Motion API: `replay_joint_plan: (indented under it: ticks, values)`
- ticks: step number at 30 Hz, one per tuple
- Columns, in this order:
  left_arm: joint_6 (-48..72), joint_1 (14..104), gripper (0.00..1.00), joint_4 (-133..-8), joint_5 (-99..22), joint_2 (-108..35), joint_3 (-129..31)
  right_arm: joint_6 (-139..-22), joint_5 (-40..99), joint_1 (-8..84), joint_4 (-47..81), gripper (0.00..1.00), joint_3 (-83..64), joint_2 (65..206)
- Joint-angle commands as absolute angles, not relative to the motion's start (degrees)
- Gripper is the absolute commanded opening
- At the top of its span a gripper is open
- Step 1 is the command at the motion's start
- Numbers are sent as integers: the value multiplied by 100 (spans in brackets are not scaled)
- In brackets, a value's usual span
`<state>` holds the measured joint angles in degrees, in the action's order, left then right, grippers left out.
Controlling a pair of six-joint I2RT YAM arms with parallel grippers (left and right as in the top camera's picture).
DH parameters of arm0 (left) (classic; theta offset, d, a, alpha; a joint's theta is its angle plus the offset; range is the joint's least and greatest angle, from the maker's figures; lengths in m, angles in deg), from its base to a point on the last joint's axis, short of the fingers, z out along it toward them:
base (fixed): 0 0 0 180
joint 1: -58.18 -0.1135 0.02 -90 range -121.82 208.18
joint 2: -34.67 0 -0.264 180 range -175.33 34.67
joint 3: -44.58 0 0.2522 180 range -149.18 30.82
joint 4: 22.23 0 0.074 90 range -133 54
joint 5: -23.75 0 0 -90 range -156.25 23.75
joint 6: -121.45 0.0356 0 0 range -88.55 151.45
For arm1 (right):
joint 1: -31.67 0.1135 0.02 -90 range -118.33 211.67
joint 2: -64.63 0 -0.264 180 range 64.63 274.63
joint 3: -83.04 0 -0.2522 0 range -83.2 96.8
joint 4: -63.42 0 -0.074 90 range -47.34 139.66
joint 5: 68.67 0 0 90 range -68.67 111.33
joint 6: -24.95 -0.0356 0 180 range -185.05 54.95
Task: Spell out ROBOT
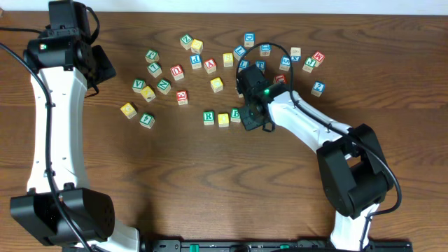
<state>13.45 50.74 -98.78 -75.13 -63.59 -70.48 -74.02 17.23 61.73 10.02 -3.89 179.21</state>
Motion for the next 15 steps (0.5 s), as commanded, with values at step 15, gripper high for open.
replay_joint_plan:
  ticks: [15]
  values:
    - [1337,5065,57,-9895,-7465,-6436,-7065,-8552,2335,5592,443,1,229,17423]
